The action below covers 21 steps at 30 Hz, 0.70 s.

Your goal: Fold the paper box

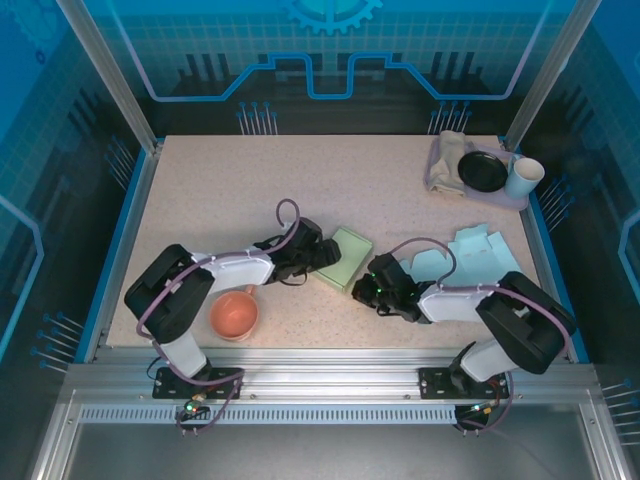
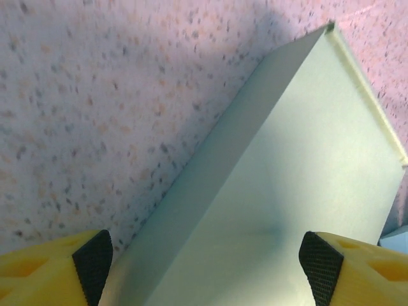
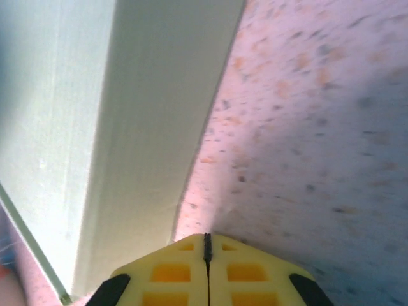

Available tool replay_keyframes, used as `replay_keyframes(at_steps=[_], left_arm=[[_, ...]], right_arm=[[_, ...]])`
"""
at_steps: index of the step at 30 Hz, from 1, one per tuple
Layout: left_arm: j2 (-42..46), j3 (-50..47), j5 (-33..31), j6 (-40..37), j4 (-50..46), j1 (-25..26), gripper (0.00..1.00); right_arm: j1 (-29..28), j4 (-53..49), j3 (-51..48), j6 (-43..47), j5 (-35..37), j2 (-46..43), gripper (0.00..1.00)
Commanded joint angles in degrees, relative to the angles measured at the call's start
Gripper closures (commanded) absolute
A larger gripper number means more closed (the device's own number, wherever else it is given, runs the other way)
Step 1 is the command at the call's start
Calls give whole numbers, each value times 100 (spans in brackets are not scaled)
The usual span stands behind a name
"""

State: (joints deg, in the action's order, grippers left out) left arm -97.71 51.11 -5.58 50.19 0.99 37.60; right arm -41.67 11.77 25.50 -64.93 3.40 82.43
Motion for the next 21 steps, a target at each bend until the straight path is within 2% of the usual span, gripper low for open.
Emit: replay_keyframes(at_steps=[1,6,8,11,13,15,18,21], left_arm=[[373,63,-112,-291,-602,-104,17],[1160,-588,-266,-156,-526,17,17],[1455,-878,-475,-62,-504,211,16],[1733,-1178,-692,155,-400,586,16],[1727,-1267,-694,326,-257,783,16],[1579,-1289,-610,455,-43,893,16],[1257,-1179,-492,528,188,955,17],[881,-1001,-489,617,275,970,17]], right_arm=[[40,-1316,135,914,813,-568,86],[147,-2719,598,2367,1846,-1829,56],[215,-3201,968,3034,2172,-2222,38],[315,-3066,1216,4343,2108,-2721,21],[564,-2873,1324,4729,1768,-2816,17],[1059,-2713,1555,5007,1152,-2578,16],[1798,-2601,2011,5364,97,-1839,18],[2111,-2501,2442,5675,-503,-992,19]])
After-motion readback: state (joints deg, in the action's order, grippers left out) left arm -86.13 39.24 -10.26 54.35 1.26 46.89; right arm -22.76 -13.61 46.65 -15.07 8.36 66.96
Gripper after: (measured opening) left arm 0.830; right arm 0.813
